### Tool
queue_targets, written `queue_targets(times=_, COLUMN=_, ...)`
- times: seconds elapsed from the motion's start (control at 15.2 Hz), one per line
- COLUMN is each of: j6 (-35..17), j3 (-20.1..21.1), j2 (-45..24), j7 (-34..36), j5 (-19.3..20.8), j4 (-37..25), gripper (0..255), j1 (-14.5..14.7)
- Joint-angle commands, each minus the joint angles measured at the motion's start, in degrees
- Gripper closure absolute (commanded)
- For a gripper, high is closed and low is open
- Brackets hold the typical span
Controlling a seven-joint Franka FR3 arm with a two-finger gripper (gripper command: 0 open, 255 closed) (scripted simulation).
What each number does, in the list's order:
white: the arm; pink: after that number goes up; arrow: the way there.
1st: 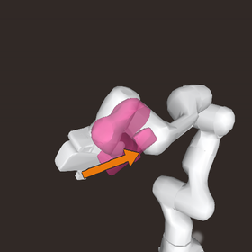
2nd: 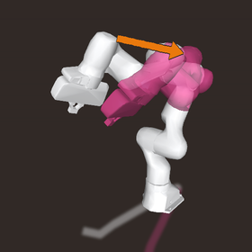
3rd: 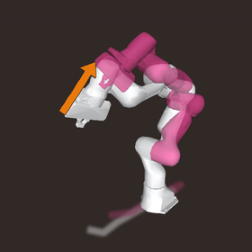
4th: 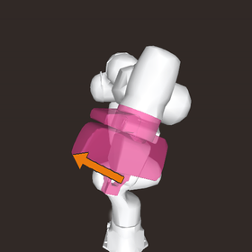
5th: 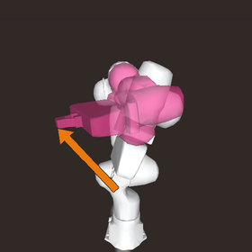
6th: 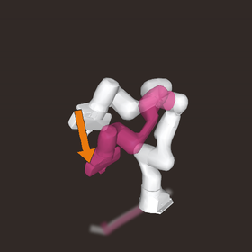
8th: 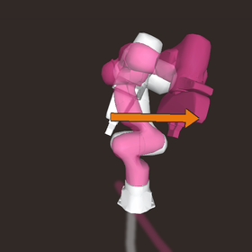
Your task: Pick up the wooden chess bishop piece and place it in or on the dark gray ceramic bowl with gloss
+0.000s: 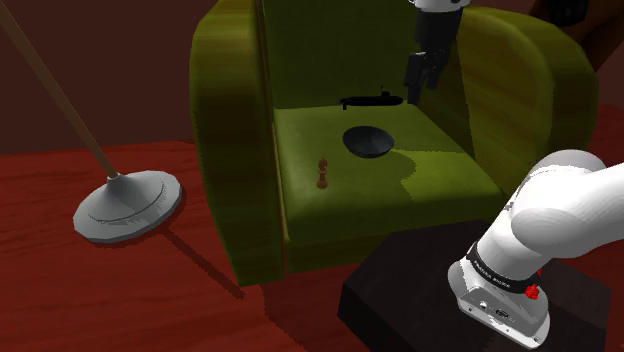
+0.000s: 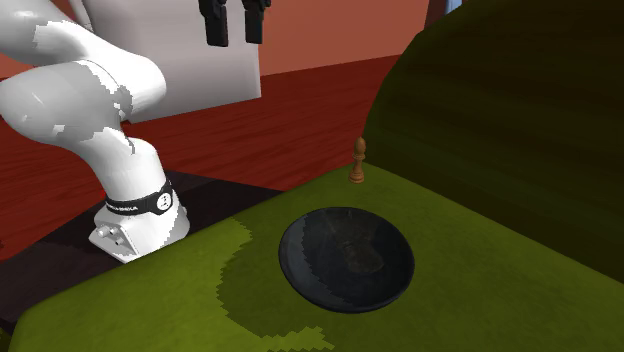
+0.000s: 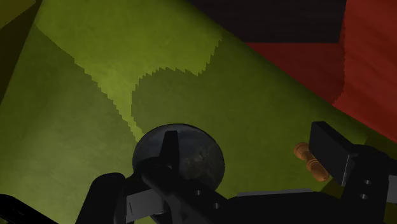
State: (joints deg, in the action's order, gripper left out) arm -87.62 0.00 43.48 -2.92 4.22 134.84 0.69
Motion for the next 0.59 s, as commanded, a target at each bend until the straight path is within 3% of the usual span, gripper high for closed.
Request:
queue_targets(times=0.0, j6=0.00, j3=0.00, j2=0.00, j7=0.00, j5=0.00, j4=0.00, gripper=0, j1=0.00)
queue_targets(times=0.53, j6=-11.95, j3=5.07, j2=-11.12, j7=7.63, j5=-4.41, j4=1.43, gripper=0, j1=1.85)
